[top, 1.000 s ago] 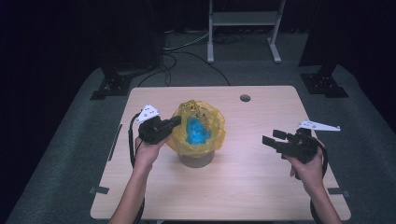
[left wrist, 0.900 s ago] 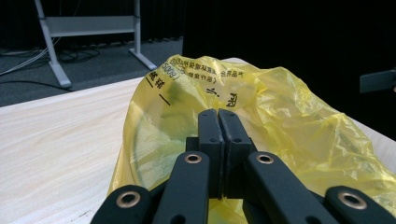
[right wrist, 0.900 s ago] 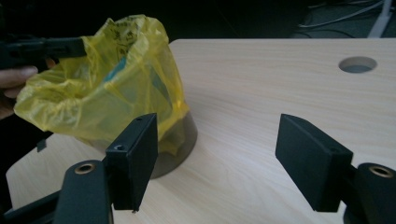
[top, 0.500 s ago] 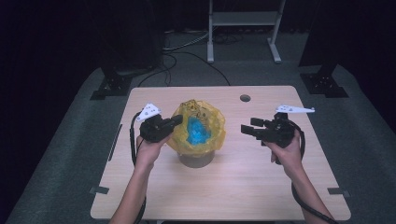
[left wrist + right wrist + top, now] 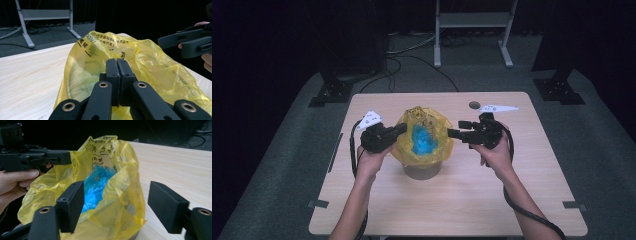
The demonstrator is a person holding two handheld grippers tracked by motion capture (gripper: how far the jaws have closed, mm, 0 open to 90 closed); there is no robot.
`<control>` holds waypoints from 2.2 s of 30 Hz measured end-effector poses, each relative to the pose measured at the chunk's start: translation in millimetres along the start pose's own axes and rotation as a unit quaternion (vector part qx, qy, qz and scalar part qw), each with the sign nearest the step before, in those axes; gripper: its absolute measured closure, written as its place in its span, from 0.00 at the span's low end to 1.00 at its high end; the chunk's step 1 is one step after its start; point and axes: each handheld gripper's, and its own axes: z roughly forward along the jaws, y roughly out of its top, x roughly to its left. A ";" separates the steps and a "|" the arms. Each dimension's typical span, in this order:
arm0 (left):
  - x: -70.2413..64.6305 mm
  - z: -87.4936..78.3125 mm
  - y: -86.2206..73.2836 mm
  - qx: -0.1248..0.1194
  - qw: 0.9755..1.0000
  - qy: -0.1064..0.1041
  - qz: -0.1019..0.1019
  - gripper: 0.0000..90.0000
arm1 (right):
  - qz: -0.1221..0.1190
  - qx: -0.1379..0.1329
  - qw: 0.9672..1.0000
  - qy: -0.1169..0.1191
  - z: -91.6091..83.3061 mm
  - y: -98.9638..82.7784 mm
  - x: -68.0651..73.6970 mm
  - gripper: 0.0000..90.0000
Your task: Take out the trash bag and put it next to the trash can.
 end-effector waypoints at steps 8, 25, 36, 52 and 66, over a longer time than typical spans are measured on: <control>0.8 0.0 -0.9 0.000 1.000 -0.003 -0.003 0.99 | -0.006 0.012 1.000 -0.023 17.4 4.7 3.6 0.47; -1.5 1.8 5.8 -0.006 1.000 -0.015 -0.008 0.99 | -0.024 0.016 0.996 -0.079 21.3 12.1 14.7 0.98; -8.0 5.4 18.2 -0.008 1.000 -0.030 -0.004 0.99 | -0.009 0.014 0.999 -0.047 19.9 24.6 25.5 1.00; -25.3 29.1 29.3 0.014 0.998 -0.057 0.007 0.99 | -0.002 0.032 0.999 0.017 38.8 26.2 38.5 1.00; -27.1 37.9 29.9 0.023 0.998 -0.063 0.000 0.99 | 0.013 0.050 0.995 0.085 46.2 20.5 33.0 0.72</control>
